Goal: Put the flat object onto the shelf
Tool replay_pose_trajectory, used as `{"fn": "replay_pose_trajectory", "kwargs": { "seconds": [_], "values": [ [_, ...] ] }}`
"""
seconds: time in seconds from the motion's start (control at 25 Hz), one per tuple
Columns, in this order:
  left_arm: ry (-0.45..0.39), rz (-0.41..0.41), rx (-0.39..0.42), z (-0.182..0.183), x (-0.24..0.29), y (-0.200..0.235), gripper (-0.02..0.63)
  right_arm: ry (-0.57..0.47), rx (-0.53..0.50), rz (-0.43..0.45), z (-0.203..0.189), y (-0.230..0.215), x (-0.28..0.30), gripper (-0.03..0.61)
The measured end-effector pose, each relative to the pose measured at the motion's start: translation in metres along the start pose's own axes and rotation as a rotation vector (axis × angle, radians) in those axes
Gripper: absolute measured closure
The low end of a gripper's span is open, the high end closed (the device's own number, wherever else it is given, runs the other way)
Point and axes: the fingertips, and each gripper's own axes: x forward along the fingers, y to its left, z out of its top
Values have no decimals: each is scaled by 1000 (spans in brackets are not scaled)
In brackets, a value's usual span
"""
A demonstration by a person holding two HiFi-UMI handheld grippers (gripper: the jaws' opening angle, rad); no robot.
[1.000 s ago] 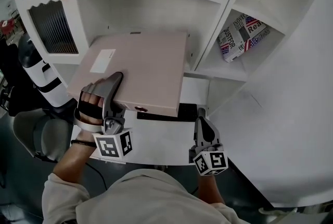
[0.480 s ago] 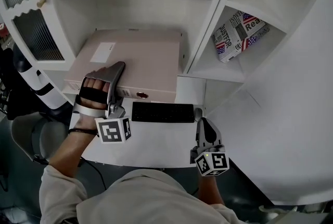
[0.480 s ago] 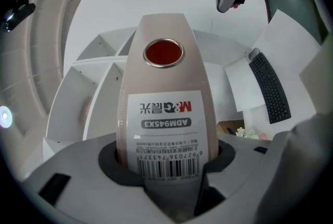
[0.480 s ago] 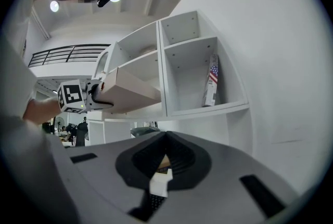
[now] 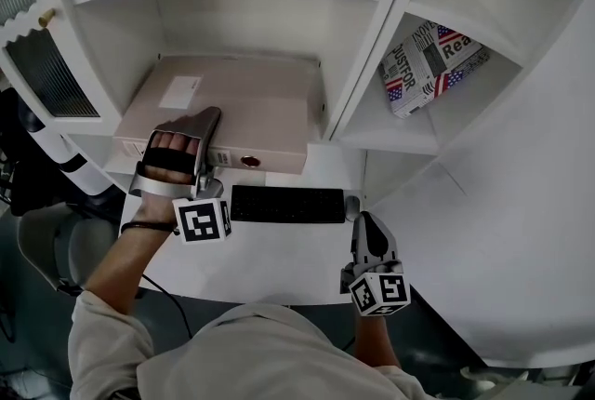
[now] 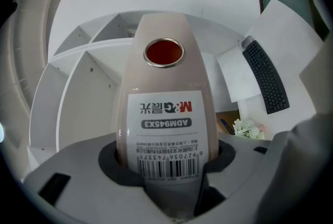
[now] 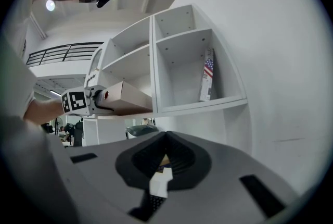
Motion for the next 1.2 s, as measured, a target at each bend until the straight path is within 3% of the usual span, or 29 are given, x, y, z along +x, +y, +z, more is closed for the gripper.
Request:
{"fn": "replay_pose_trajectory", "kwargs": {
  "seconds": [0.12, 0.72, 1.2],
  "values": [
    [15, -1, 31, -2, 10, -2, 341, 3, 1, 3, -1, -3, 8, 575],
    [-4, -90, 13, 5, 39, -8, 321, 18, 9, 9, -6, -15, 24, 575],
    [-39, -332, 9, 6, 48, -10, 261, 12, 21, 6, -5, -19, 28, 575]
  ]
}}
